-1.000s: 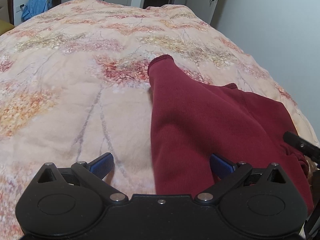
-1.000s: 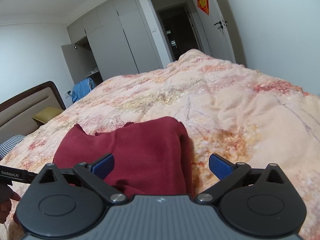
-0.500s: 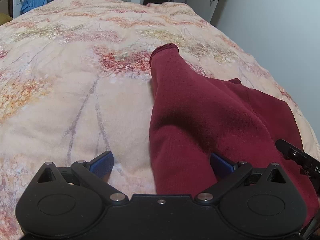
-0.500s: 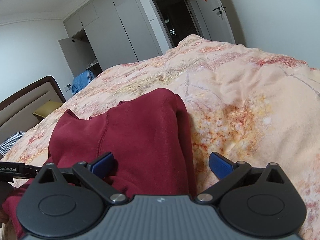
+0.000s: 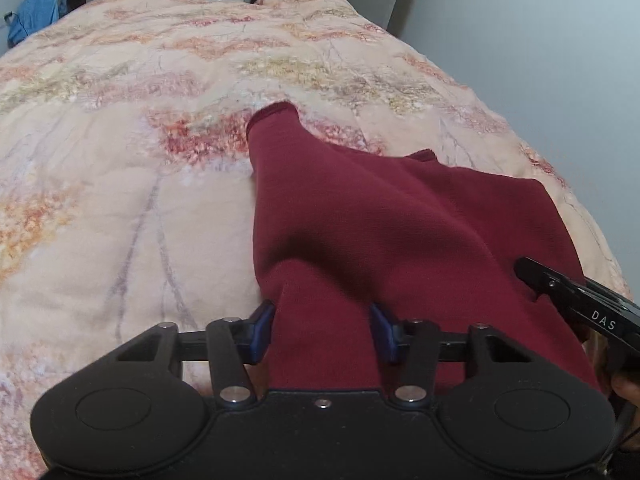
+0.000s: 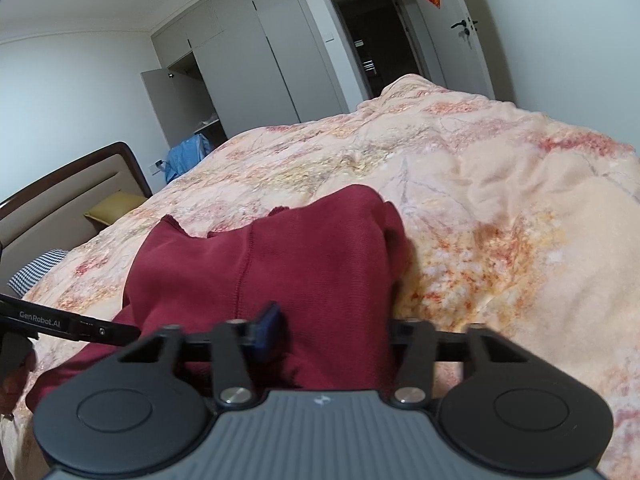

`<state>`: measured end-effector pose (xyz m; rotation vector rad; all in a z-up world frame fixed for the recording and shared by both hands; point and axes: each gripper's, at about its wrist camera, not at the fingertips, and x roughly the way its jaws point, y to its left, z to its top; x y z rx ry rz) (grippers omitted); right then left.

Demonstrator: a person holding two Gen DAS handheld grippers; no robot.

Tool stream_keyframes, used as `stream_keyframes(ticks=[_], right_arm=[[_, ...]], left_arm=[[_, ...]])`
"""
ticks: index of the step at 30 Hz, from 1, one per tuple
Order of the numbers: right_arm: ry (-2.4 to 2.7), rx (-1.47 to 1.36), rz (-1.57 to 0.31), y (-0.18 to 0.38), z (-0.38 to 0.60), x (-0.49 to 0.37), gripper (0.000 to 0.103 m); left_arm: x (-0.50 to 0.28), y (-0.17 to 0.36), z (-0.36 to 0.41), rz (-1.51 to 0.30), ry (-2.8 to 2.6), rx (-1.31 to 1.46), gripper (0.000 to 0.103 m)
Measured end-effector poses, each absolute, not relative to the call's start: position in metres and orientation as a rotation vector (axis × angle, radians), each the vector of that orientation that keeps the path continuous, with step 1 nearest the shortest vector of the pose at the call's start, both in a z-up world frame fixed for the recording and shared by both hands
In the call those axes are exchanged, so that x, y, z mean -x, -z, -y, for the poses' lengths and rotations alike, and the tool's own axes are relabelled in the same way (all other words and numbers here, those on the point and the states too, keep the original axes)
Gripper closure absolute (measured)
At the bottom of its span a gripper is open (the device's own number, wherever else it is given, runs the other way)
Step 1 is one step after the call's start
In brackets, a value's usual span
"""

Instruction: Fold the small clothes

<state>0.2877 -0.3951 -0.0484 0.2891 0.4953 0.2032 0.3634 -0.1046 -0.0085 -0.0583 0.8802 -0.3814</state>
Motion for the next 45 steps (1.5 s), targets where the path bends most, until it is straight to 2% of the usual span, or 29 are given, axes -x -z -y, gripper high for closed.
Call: stream_keyframes(ticks=[1, 3, 5, 11, 21, 30, 38, 45], right_arm=[[-0.198, -0.278, -0.490, 0.046, 0.394, -0.286, 0.079], [-0.192, -0.260, -0.480, 0.040, 0.389, -0.282, 0.085], [-0.183, -0.242, -0.471, 0.033, 0.384, -0.279, 0.086], [-0.212, -0.208, -0.416, 0.003, 0.367, -0.267, 0.087], [-0.305, -0.119, -0.323, -0.049, 0.303, -0.273, 0.087], [-0.441, -0.252, -0.308, -0.055, 0.215, -0.348, 0.087], [-0.471, -0.321, -0.441, -0.018, 0.162, -0.413, 0.087], [-0.376, -0.379, -0.549, 0.020, 0.172, -0.428, 0.083]], left_arm=[[-0.361, 0.006, 0.108, -0.870, 0.384, 0.038, 0.058], [-0.357, 0.000, 0.110, -0.848, 0.375, 0.022, 0.072], [-0.353, -0.007, 0.108, -0.831, 0.381, 0.028, 0.078], [-0.342, -0.027, 0.097, -0.789, 0.419, 0.070, 0.085], [-0.329, -0.069, 0.051, -0.667, 0.367, 0.128, 0.087], [-0.345, -0.098, -0.031, -0.580, 0.129, 0.082, 0.087], [-0.368, -0.060, -0.083, -0.677, 0.028, 0.132, 0.087], [-0.361, -0.027, -0.098, -0.698, -0.009, 0.166, 0.085]])
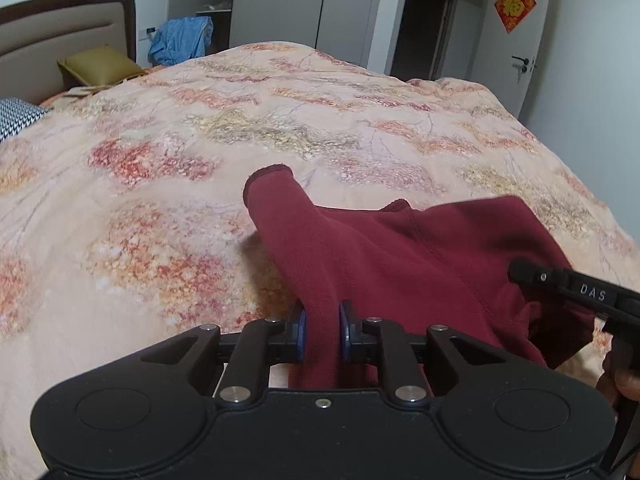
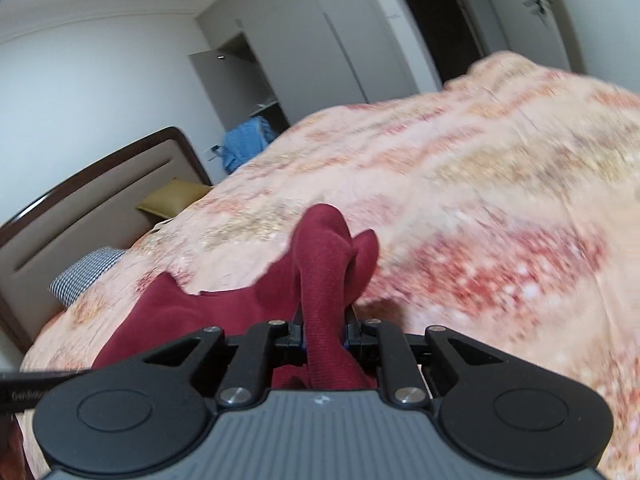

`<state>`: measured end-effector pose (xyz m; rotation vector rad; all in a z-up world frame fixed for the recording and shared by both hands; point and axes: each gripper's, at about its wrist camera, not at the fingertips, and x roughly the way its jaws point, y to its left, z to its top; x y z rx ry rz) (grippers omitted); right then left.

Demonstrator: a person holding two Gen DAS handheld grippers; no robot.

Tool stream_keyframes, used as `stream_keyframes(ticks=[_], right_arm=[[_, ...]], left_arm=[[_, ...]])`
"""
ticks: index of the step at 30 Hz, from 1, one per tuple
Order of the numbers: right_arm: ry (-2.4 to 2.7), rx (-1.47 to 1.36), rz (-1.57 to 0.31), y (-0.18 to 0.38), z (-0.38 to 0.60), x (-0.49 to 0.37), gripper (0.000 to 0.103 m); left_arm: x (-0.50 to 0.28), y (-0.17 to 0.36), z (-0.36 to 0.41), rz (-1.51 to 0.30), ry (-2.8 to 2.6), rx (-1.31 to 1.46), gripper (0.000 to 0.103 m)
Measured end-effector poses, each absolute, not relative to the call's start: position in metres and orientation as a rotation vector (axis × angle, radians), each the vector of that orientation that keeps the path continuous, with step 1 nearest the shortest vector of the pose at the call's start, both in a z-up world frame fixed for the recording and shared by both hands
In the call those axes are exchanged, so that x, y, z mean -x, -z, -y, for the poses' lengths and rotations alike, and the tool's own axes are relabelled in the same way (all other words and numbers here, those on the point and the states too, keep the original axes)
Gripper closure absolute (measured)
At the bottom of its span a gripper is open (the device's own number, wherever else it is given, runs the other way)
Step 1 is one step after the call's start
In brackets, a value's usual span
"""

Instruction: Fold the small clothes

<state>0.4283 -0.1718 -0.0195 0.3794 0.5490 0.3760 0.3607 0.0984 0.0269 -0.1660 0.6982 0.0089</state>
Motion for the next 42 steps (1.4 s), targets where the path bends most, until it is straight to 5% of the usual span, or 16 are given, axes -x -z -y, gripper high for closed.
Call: stream_keyframes(ticks=[5, 7, 9, 16, 22, 42], right_arm=[[-0.366, -0.363, -0.567, 0.022, 0.177, -0.425, 0.066], [-0.361, -0.356, -0.566, 0.018, 0.176, -0.420, 0.040], [-0.367, -0.350, -0.546, 0.012, 0.180, -0.410, 0.029], [-0.405, -0.273, -0.438, -0.031, 0.187, -0.356, 0.002], [-0.432, -0.181, -0.307, -0.068, 0.188, -0.291, 0.000], [-0.404, -0.096, -0.117, -0.081, 0.210, -0.098, 0.000]], left_arm=[[-0.362, -0.027, -0.101, -0.717, 0.004, 0.193, 0.065], [-0.357, -0.029, -0.102, -0.721, -0.007, 0.209, 0.054], [-0.350, -0.033, -0.103, -0.717, -0.019, 0.228, 0.039], [-0.300, -0.063, -0.095, -0.642, -0.035, 0.214, 0.015], [-0.242, -0.091, -0.080, -0.546, -0.039, 0.198, 0.001], [-0.064, -0.088, -0.044, -0.383, -0.104, 0.164, 0.001]])
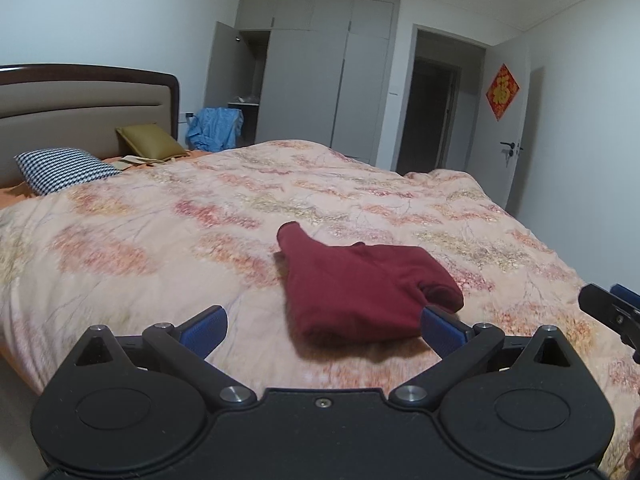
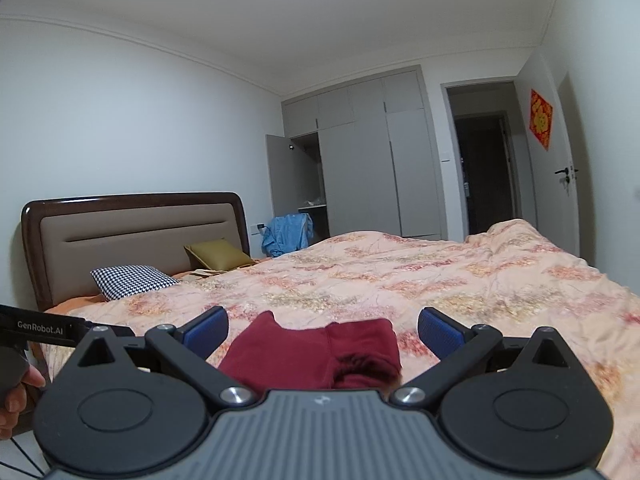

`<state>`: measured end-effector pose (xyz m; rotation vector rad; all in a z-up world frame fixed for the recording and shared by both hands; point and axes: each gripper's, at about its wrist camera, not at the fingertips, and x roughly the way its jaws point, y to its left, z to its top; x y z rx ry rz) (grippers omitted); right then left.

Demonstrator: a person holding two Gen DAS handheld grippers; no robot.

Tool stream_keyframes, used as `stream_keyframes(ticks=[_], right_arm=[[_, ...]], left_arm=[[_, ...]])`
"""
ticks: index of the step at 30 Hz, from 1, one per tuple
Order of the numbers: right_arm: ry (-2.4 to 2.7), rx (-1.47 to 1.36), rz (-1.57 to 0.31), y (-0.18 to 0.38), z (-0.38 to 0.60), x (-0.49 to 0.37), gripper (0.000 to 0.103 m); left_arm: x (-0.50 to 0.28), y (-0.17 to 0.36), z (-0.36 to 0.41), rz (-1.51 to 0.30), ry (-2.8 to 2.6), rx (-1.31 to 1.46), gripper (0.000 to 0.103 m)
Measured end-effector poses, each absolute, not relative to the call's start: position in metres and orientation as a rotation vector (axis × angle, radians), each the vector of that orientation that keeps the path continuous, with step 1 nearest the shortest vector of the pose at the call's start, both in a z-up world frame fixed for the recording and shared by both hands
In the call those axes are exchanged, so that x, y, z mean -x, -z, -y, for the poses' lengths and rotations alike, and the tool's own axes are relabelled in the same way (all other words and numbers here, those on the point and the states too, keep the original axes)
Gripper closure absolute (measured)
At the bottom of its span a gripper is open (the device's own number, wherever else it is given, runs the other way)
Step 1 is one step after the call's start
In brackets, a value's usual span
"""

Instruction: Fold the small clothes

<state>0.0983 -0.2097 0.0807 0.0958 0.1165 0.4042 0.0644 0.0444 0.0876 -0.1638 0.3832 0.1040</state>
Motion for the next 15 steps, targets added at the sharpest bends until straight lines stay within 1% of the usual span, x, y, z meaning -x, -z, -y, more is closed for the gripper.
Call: stream_keyframes(ticks=[8, 15], right_arm=[[-0.333, -0.064, -0.074, -0.050, 0.210, -0.055, 0.000], [-0.269, -0.035, -0.082, -0.021, 0.204, -0.045, 0.000]], left_arm=[[-0.029, -0.046, -0.035, -0.364, -0.153, 0.133, 0.001], [-0.026, -0.022, -0.042, -0.385, -0.182, 0.133, 0.001]])
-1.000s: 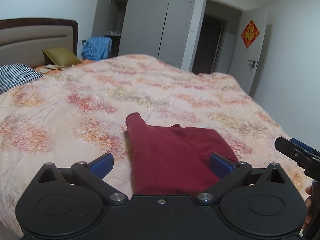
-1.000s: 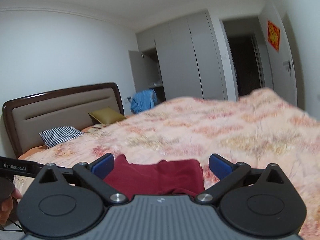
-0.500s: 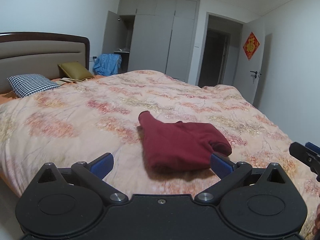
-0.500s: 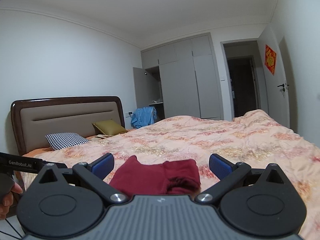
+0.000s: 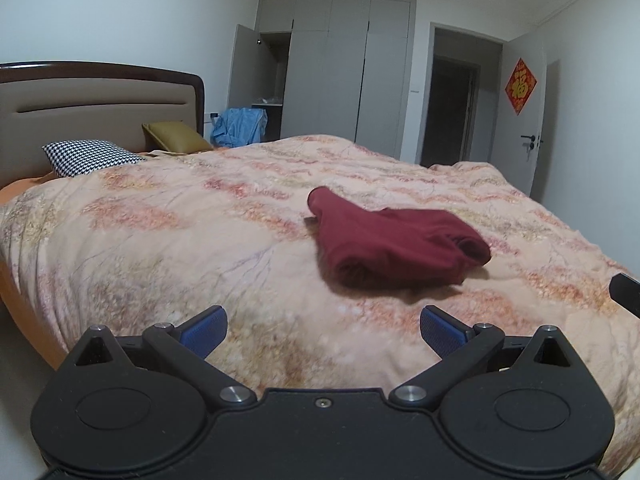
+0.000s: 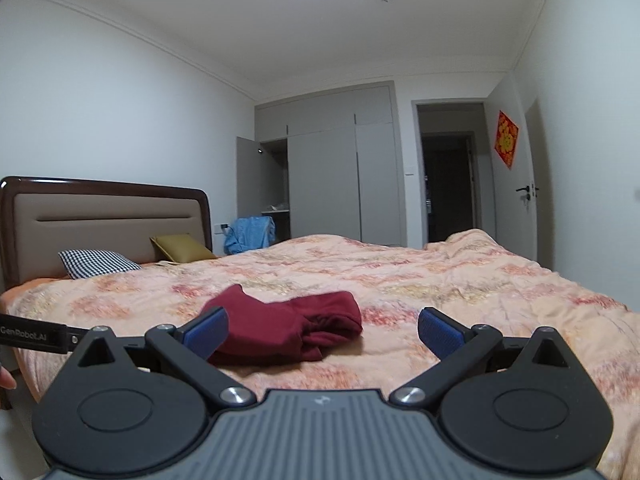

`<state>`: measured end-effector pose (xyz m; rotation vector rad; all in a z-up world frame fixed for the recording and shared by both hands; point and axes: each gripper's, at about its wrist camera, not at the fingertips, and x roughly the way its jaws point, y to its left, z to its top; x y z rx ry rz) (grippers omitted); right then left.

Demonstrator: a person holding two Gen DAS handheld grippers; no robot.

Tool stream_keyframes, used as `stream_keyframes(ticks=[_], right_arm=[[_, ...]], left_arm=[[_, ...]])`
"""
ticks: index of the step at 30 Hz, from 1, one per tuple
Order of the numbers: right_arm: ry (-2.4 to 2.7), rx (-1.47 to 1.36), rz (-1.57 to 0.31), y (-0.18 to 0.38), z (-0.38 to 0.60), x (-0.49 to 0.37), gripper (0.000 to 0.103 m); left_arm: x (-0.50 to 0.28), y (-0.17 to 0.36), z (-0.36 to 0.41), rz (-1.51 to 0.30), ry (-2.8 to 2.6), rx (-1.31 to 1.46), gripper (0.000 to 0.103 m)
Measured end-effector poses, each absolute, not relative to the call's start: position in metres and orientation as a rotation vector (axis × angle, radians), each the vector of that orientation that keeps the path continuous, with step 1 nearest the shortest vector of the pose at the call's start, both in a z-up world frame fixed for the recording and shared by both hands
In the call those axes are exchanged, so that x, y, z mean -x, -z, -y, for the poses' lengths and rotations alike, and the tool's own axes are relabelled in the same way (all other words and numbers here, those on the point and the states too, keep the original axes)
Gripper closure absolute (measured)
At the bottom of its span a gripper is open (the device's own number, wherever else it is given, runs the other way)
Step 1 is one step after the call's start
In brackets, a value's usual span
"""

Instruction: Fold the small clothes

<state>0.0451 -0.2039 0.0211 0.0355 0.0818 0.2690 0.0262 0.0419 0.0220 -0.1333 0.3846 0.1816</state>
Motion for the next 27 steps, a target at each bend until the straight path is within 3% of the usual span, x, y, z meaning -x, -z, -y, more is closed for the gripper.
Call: stream_keyframes(ticks=[27], right_arm=[[-0.267, -0.036, -0.206, 0.008, 0.205, -0.056, 0.000]], left_arm=[[-0.033, -0.009, -0.041, -0.430, -0.180, 0.079, 0.001]])
